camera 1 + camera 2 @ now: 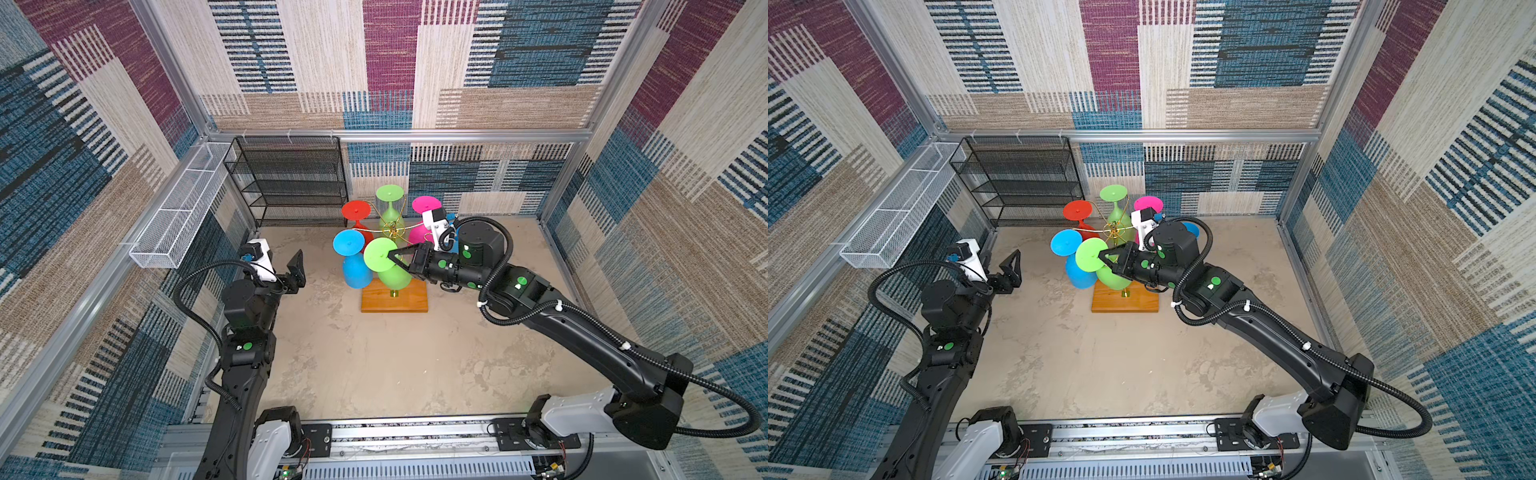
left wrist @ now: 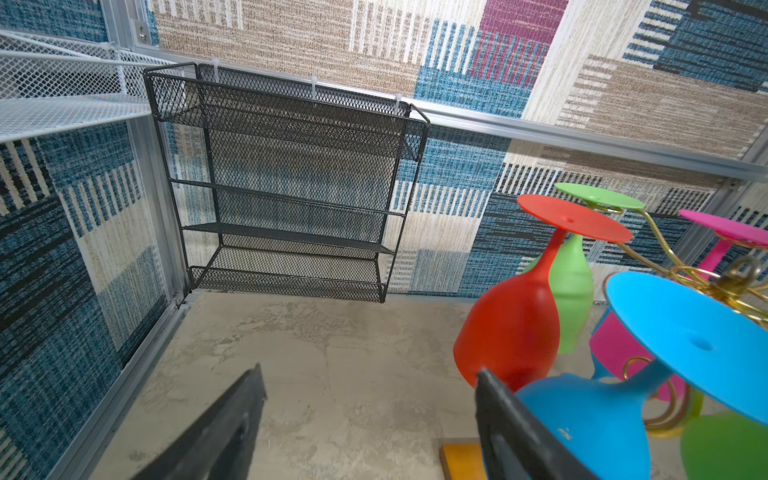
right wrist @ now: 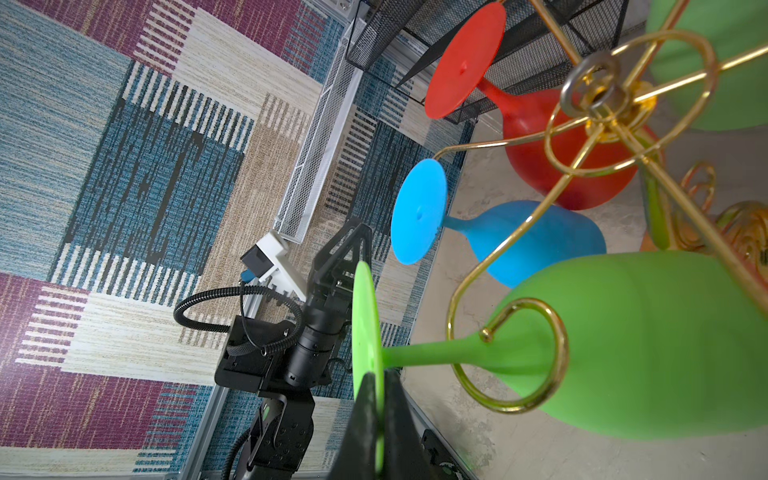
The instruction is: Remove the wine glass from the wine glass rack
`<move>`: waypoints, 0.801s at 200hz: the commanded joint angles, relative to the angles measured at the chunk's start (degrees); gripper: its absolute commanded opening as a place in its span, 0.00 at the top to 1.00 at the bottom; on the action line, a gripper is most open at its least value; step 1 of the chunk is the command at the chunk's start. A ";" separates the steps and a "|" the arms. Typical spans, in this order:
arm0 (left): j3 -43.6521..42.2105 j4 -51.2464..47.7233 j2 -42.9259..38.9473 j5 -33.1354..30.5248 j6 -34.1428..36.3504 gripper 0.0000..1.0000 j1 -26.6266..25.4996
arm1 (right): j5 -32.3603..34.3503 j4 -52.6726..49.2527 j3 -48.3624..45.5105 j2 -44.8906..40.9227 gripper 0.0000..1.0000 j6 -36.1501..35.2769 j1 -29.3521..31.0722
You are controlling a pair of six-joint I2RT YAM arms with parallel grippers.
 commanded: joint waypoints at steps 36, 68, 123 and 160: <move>0.05 1.58 -0.25 -0.52 0.80 0.18 0.08 | 2.40 3.09 -0.34 0.31 1.00 -0.58 0.08; 0.06 1.58 -0.28 -0.52 0.85 0.18 0.05 | 3.29 3.66 -0.70 0.25 1.00 -0.36 0.08; 0.05 1.51 -0.38 -0.54 0.87 0.18 0.08 | 4.01 4.60 -1.01 0.42 1.00 0.08 0.08; 0.06 1.50 -0.46 -0.61 0.95 0.18 0.08 | 4.50 3.81 -0.42 -0.10 1.00 -0.01 0.08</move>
